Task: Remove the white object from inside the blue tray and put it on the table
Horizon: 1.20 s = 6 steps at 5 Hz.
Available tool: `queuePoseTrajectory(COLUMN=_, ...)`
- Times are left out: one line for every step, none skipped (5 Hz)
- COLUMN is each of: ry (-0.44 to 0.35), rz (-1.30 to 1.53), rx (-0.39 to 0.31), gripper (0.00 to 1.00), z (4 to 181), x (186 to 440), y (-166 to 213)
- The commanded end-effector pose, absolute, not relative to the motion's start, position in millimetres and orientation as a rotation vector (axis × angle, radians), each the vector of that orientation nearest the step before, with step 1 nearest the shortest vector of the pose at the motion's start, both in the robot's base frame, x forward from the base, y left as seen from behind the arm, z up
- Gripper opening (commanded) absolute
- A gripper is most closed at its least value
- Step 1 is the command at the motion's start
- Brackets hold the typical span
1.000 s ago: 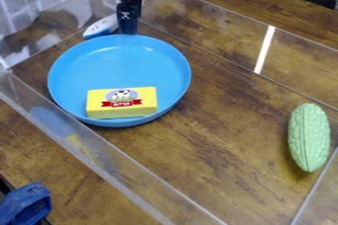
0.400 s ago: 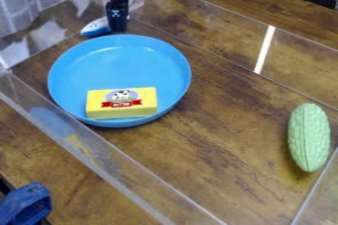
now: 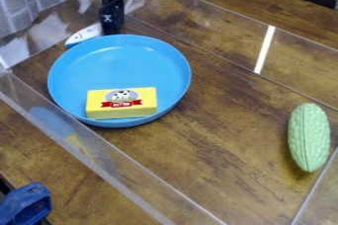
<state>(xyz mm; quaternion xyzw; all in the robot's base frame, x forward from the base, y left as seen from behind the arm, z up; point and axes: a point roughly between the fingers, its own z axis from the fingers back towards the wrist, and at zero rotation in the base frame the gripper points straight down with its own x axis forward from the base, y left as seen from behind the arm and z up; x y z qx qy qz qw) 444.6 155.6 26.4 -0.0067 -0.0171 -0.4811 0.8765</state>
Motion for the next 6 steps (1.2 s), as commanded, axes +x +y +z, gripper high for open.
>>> queuePoseTrajectory(ry=-0.065, rz=-0.995, rx=0.008, gripper=1.00, z=37.3, x=443, y=179)
queuePoseTrajectory(ry=-0.062, rz=-1.017, rx=-0.004, gripper=1.00, z=31.2, x=441, y=187)
queuePoseTrajectory(ry=-0.058, rz=-0.974, rx=-0.013, gripper=0.00, z=40.8, x=434, y=183)
queuePoseTrajectory(ry=-0.054, rz=-0.932, rx=-0.022, gripper=1.00, z=50.2, x=428, y=178)
queuePoseTrajectory(ry=-0.051, rz=-0.884, rx=-0.029, gripper=1.00, z=49.5, x=420, y=189)
queuePoseTrajectory(ry=-0.048, rz=-0.834, rx=-0.037, gripper=1.00, z=47.4, x=411, y=203)
